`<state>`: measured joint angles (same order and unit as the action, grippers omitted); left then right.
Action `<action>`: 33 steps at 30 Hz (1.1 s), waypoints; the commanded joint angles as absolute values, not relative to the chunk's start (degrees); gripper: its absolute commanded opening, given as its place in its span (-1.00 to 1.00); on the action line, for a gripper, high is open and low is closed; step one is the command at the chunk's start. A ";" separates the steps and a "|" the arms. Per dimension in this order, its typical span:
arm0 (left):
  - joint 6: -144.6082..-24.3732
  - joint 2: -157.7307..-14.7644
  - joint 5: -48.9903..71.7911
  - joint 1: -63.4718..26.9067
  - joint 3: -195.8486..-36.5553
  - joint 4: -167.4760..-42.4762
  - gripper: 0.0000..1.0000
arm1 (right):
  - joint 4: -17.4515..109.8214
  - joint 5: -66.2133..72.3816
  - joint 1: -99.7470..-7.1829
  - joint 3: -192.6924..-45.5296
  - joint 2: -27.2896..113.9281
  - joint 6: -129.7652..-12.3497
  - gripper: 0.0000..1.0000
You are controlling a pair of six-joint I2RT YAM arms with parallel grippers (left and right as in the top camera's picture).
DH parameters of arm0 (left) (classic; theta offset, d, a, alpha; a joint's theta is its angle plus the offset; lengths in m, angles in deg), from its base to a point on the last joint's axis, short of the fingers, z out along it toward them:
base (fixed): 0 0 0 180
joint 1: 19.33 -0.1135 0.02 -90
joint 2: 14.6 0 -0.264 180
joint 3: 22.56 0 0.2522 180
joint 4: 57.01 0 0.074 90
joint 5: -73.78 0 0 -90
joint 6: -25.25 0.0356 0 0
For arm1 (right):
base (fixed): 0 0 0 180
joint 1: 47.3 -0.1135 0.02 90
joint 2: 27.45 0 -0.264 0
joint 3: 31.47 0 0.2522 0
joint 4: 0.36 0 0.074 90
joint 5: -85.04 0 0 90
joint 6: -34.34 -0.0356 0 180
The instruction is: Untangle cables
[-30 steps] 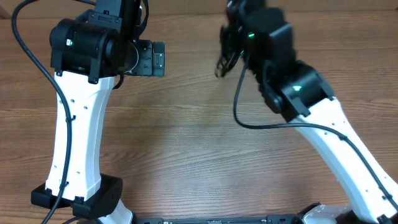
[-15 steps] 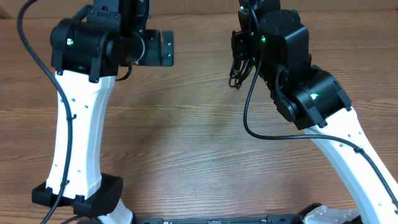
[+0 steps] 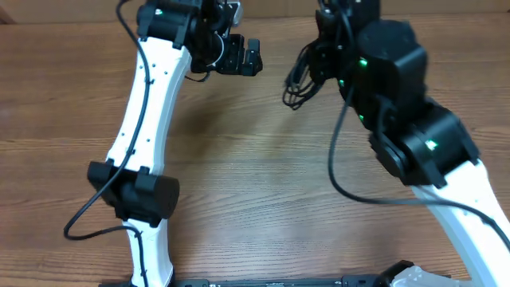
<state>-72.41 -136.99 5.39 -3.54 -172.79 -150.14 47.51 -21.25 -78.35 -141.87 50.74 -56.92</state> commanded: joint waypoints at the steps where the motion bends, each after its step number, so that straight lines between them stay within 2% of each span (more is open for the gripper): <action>1: -69.49 -138.10 12.65 -2.16 -173.29 -148.18 1.00 | 47.33 -20.84 -78.20 -142.27 47.70 -57.11 -0.93; 10: -61.95 -138.19 39.81 -1.92 -173.34 -145.20 0.99 | 49.63 -20.75 -78.09 -142.27 48.23 -57.09 -0.93; 19: -61.95 -138.17 42.77 -3.21 -173.34 -145.14 1.00 | 50.28 -20.73 -78.09 -142.27 48.44 -57.09 -0.92; 25: -60.22 -138.17 54.07 -3.26 -173.34 -145.53 0.99 | 51.29 -20.73 -78.09 -142.27 49.36 -57.11 -0.93; 29: -60.52 -138.37 49.85 -0.33 -173.31 -145.99 1.00 | 50.90 -20.69 -78.09 -142.27 49.49 -57.13 -0.92; 33: -64.22 -138.37 36.43 3.02 -173.31 -145.93 1.00 | 50.90 -20.71 -78.09 -142.27 49.49 -57.11 -0.93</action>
